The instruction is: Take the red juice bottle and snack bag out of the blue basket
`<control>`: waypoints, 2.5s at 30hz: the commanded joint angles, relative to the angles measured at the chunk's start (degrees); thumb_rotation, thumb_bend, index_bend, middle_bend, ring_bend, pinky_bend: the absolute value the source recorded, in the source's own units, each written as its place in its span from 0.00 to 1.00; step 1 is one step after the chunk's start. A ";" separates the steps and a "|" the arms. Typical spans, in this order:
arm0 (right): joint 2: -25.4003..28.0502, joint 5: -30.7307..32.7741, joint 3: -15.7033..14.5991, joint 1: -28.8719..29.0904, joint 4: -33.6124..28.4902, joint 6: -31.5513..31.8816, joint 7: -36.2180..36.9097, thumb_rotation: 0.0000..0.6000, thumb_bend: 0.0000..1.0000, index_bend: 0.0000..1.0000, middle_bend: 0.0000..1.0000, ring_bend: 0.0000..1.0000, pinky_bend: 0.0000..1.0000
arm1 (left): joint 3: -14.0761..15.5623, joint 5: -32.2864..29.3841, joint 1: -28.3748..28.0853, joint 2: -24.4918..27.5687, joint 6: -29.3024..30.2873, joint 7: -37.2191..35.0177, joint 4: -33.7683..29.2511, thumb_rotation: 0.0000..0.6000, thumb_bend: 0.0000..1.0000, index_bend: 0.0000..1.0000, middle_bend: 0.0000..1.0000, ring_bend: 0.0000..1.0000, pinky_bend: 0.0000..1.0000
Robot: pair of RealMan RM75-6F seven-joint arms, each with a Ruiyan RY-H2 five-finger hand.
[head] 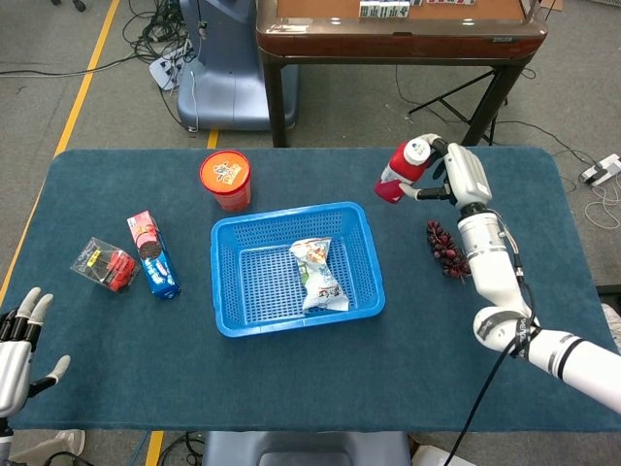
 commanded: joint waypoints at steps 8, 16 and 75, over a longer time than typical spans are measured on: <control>-6.17 0.87 -5.10 0.19 12.26 -8.03 1.08 1.00 0.28 0.55 0.41 0.40 0.50 | 0.14 -0.38 0.29 0.08 0.03 0.56 -0.37 1.00 0.27 0.01 0.02 0.13 0.13; -9.54 -1.09 -5.88 -0.12 19.01 -12.51 4.94 1.00 0.23 0.44 0.33 0.31 0.44 | 0.21 -0.50 0.26 -0.10 -0.20 1.25 -0.57 1.00 0.27 0.01 0.02 0.13 0.13; -0.60 -4.73 -13.04 11.12 -11.68 -12.46 -15.37 1.00 0.16 0.00 0.12 0.06 0.20 | 0.59 0.03 1.33 -0.08 0.85 -1.48 0.78 1.00 0.27 0.01 0.02 0.13 0.13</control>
